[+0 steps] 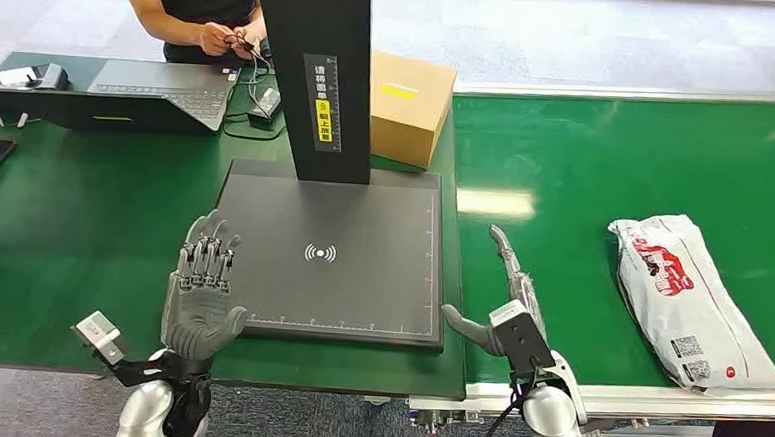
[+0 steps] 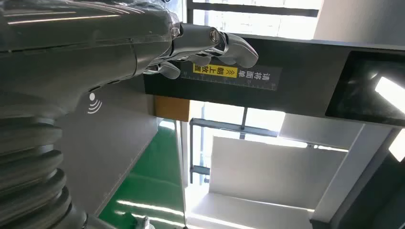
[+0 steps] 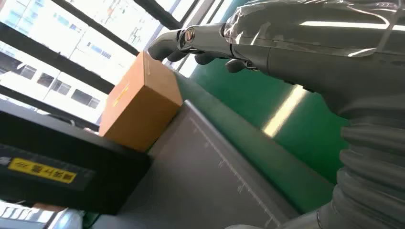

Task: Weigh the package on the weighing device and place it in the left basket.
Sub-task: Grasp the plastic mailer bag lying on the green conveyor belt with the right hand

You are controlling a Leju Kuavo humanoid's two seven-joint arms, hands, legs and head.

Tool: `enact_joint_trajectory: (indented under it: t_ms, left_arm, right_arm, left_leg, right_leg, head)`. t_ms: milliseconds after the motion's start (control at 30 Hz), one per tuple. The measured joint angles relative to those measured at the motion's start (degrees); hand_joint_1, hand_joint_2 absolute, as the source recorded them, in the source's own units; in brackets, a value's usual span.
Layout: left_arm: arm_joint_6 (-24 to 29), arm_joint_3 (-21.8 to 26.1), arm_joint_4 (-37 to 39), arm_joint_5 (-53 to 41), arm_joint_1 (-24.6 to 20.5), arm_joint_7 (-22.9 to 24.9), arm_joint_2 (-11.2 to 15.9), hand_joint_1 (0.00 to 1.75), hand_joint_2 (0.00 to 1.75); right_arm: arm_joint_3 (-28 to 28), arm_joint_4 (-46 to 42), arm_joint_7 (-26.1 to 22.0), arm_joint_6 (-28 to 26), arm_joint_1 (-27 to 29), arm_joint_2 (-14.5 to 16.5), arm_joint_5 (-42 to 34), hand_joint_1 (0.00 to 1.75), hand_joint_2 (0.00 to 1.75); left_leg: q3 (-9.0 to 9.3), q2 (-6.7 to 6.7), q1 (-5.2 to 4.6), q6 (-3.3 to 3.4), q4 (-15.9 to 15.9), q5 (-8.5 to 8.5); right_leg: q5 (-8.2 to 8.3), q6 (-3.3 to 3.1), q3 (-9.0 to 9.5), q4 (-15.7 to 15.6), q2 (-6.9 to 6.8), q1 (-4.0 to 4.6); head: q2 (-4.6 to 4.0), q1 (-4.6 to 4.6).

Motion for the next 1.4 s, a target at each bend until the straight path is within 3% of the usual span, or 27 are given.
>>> enact_joint_trajectory:
  t_ms: [367,1000,1267,1400]
  left_arm:
    - [-0.4,-0.9,1.6,1.3,-2.2,0.0,0.4,0.00,1.75]
    - [-0.3,-1.2,2.7,1.7,-2.7,0.0,0.9,0.00,1.75]
    - [0.9,-1.5,2.7,4.0,-2.5,0.0,1.4,0.00,1.75]
    - [1.5,-1.5,2.7,4.6,-2.0,0.0,1.6,0.00,1.75]
  right_arm:
    - [-1.6,8.6,1.3,-2.1,-7.3,-5.3,4.7,0.00,1.75]
    - [-1.7,13.1,2.0,-3.5,-9.2,-7.0,6.0,0.00,1.75]
    - [-3.8,28.2,4.1,-13.2,-18.8,-14.6,11.7,0.00,1.75]
    - [-8.2,34.2,4.5,-18.3,-22.5,-19.4,8.2,0.00,1.75]
  left_leg:
    - [-0.01,-0.01,0.00,0.05,0.0,0.04]
    - [-0.01,-0.01,0.00,0.05,0.0,0.04]
    - [-0.08,-0.08,-0.06,0.12,0.1,0.08]
    - [-0.14,-0.34,-0.06,0.14,0.2,0.09]
  right_leg:
    - [0.04,0.05,0.00,0.0,0.00,0.00]
    - [0.04,0.05,-0.01,0.0,-0.01,0.00]
    - [0.13,0.16,0.00,0.0,-0.06,-0.05]
    - [0.12,0.19,0.00,0.0,-0.33,-0.05]
  head:
    - [0.00,0.00]
    - [0.00,-0.01]
    - [0.00,0.01]
    - [0.00,0.00]
